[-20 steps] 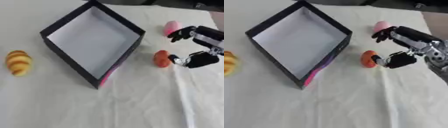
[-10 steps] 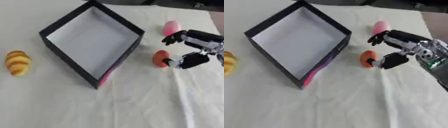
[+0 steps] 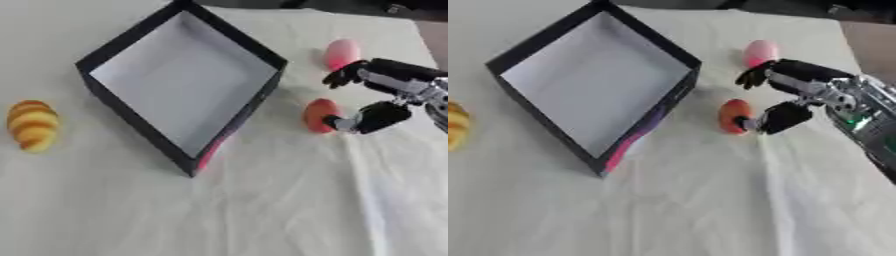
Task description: Pick up objects on the table and place them in the box.
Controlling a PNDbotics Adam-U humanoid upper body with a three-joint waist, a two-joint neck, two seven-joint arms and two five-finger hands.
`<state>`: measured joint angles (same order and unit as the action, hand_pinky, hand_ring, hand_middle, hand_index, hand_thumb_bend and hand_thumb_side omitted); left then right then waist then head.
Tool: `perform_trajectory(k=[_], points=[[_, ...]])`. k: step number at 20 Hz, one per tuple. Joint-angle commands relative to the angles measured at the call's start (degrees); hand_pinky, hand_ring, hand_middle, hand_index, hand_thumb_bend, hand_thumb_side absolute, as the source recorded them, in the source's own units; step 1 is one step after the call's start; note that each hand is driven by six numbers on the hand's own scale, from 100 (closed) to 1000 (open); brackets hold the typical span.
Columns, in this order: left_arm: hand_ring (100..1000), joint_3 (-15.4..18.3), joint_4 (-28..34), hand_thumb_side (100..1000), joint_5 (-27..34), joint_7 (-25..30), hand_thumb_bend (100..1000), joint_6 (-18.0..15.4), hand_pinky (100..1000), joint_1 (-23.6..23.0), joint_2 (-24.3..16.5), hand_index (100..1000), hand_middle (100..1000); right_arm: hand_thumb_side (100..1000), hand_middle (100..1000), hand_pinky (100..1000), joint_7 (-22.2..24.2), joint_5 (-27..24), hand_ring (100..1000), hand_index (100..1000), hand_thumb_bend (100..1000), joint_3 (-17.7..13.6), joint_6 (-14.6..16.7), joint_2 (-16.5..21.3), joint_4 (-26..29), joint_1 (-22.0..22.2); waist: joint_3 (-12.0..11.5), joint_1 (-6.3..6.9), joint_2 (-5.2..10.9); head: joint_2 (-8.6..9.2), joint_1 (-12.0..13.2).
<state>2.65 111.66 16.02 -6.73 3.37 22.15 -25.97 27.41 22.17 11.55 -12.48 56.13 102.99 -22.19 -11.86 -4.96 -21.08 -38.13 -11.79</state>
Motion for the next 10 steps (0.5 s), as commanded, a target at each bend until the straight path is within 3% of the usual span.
perform_trajectory(k=[1,10], points=[[927,0.2,0.9,812,-0.2,0.2,183,-0.1,929,0.6,-0.7,839,927,442,769,877,0.7,0.1,859,874,347,-0.1,0.5,1.0,-0.6,-0.8,-0.1,0.69,0.04,-0.18,-0.1],[928,0.1,0.9,811,-0.2,0.4,182,-0.1,929,0.7,-0.7,839,928,481,772,878,2.7,-0.2,860,876,360,0.5,1.3,1.2,-1.7,-1.0,-0.1,0.68,-0.03,-0.21,-0.1]])
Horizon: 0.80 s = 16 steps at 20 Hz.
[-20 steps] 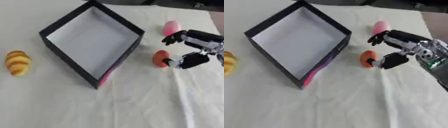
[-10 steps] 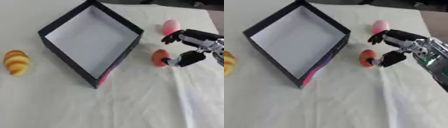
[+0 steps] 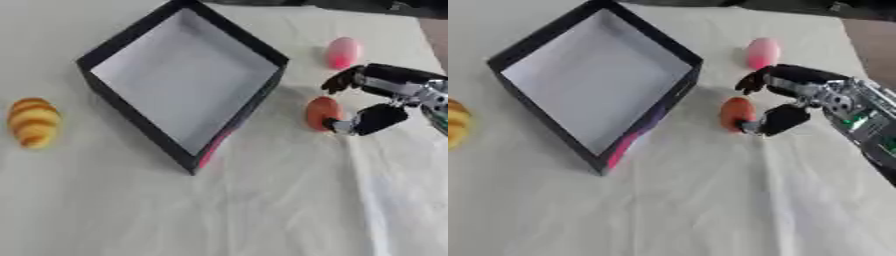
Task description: Pick up objects on the table and place them in the box.
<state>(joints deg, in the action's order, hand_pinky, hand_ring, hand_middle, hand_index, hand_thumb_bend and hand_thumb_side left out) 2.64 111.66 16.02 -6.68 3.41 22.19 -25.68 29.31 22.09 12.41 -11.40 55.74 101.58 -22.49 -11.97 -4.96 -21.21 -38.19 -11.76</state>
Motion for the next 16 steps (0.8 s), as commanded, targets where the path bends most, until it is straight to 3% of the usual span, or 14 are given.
perform_trajectory(k=[1,11,16], points=[[928,0.1,0.9,812,-0.2,0.3,182,-0.1,929,0.6,-1.0,839,928,487,772,878,1.2,0.1,861,876,363,-0.1,0.3,1.5,-0.7,-0.9,0.0,0.69,0.10,-0.10,-0.1],[929,-0.1,0.9,812,-0.1,0.6,183,-0.1,930,0.8,-0.8,840,928,505,774,877,2.7,2.7,862,874,397,1.7,1.2,0.4,-5.5,-2.8,-0.2,0.70,0.06,0.13,-0.5],[929,-0.2,0.8,813,-0.1,0.7,184,-0.1,930,0.8,-0.7,840,929,468,727,869,2.6,2.6,846,838,379,2.3,1.5,-0.1,-6.5,-3.3,-0.4,0.68,0.05,0.18,-0.7]])
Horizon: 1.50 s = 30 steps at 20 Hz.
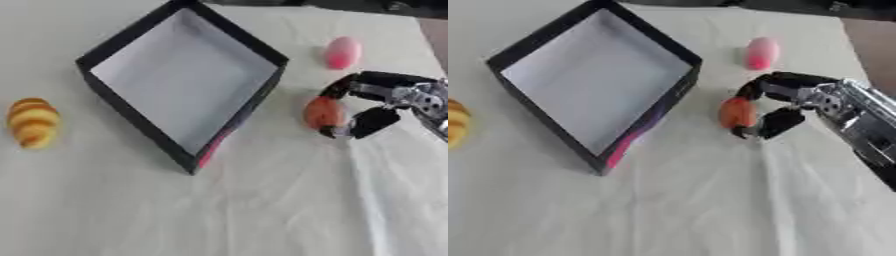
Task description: Pick up objects on the table and place them in the box.
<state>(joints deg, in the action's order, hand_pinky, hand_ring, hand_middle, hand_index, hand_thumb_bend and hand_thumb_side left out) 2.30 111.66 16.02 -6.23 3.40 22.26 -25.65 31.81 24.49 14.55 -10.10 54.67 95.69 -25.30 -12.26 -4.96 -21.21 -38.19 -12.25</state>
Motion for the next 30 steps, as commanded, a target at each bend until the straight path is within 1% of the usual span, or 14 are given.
perform_trajectory(k=[1,2,5,6,8,9,10,14,17,20,23,26,28,30], points=[[929,0.1,0.8,813,-0.1,0.3,184,-0.1,930,0.8,-0.7,840,929,456,711,866,-0.1,0.1,840,826,374,0.2,0.1,0.8,-0.7,-0.6,-0.2,0.67,0.04,0.19,-0.2],[929,0.1,0.8,813,-0.1,0.4,184,-0.1,930,0.8,-0.7,840,929,433,689,862,-0.5,-0.1,832,810,363,0.2,-0.1,0.7,-0.7,-0.6,-0.2,0.67,0.05,0.17,-0.2],[929,0.1,0.8,813,-0.1,0.4,184,0.0,931,0.9,-0.7,840,929,326,607,849,-2.2,-0.7,799,748,324,0.3,-1.1,0.7,-0.4,-0.6,-0.2,0.61,0.07,0.14,-0.3],[929,0.1,0.8,812,-0.1,0.4,184,0.0,931,0.9,-0.7,840,929,308,592,847,-2.9,-0.9,792,734,313,0.3,-1.5,0.7,-0.2,-0.6,-0.3,0.60,0.08,0.14,-0.3],[930,0.1,0.8,811,-0.1,0.5,184,0.0,931,0.9,-0.7,840,929,298,558,843,-4.3,-1.5,772,702,272,0.2,-2.3,0.7,0.2,-0.5,-0.3,0.56,0.11,0.15,-0.2],[930,0.1,0.8,814,-0.1,0.5,182,0.0,931,0.9,-0.7,840,929,310,551,842,-4.8,-1.7,767,695,255,0.2,-2.6,0.8,0.5,-0.4,-0.3,0.54,0.12,0.17,-0.2],[930,0.1,0.8,811,-0.1,0.5,183,0.0,931,0.9,-0.7,840,929,293,548,842,-5.3,-2.0,764,692,235,0.1,-2.8,0.9,0.9,-0.2,-0.3,0.52,0.14,0.17,-0.2],[930,0.2,0.8,810,-0.1,0.4,184,0.0,931,0.9,-0.8,840,929,285,535,839,-6.6,-3.1,753,681,197,-0.9,-3.4,1.7,3.4,0.9,-0.1,0.41,0.24,0.16,0.0],[930,0.3,0.8,809,-0.1,0.3,184,0.0,932,0.8,-0.9,840,930,273,521,835,-8.1,-4.0,742,670,169,-2.6,-4.2,2.3,6.0,1.8,0.1,0.35,0.38,0.28,0.3],[930,0.4,0.8,808,0.0,0.2,184,-0.1,932,0.8,-1.0,841,930,262,517,834,-9.8,-5.0,738,669,159,-4.3,-5.2,2.8,8.5,2.7,0.3,0.30,0.53,0.46,0.4],[930,0.5,0.8,806,0.0,0.2,184,-0.1,932,0.7,-1.1,841,930,234,508,833,-11.5,-6.2,731,668,131,-6.3,-5.9,3.0,11.2,2.9,0.5,0.29,0.67,0.61,0.5],[930,0.7,0.8,803,0.1,0.0,184,-0.2,932,0.6,-1.2,841,930,213,504,832,-13.0,-6.3,724,668,120,-8.3,-6.0,3.3,14.4,1.7,0.6,0.29,0.83,0.53,0.5],[930,0.8,0.9,801,0.2,-0.2,184,-0.3,932,0.6,-1.2,841,931,205,502,832,-13.8,-7.3,723,668,124,-8.9,-6.4,3.3,16.4,-0.8,0.8,0.36,0.99,0.43,0.5],[930,1.1,1.1,791,0.3,-0.4,186,-0.5,931,0.8,-1.2,841,931,198,503,834,-13.9,-7.5,723,669,141,-8.7,-6.8,2.8,17.3,-4.4,1.1,0.52,1.22,0.31,0.1]])
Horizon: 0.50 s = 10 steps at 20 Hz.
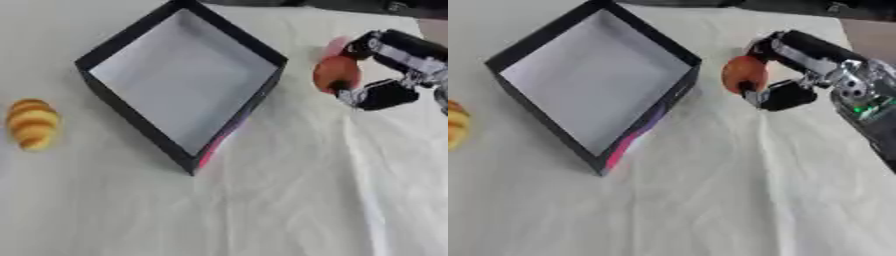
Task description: Pick up objects on the table and place them in the box.
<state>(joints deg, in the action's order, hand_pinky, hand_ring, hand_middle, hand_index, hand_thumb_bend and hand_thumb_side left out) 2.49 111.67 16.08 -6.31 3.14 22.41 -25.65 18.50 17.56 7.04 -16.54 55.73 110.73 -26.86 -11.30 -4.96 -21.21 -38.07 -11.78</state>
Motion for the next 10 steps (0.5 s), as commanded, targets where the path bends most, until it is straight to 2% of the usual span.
perform_trajectory(k=[1,5,10], points=[[930,1.1,1.3,785,0.4,-0.6,186,-0.5,930,0.7,-1.1,842,932,202,504,835,-0.2,-0.3,724,669,157,-0.7,-0.5,1.3,2.1,-5.2,0.3,0.64,1.37,0.15,-0.7],[931,2.5,2.5,765,0.9,-2.3,179,-1.6,929,0.5,-1.7,842,935,226,509,839,3.0,3.2,725,668,200,2.5,0.4,-1.5,-2.0,-14.8,-0.1,1.22,1.99,-0.11,-1.5],[927,4.6,2.9,735,1.6,-4.8,162,-4.5,926,0.1,-4.4,842,930,257,516,845,7.6,11.1,729,667,233,7.4,3.4,-8.4,-12.5,-25.7,-0.9,2.03,2.75,-0.78,-2.9]])
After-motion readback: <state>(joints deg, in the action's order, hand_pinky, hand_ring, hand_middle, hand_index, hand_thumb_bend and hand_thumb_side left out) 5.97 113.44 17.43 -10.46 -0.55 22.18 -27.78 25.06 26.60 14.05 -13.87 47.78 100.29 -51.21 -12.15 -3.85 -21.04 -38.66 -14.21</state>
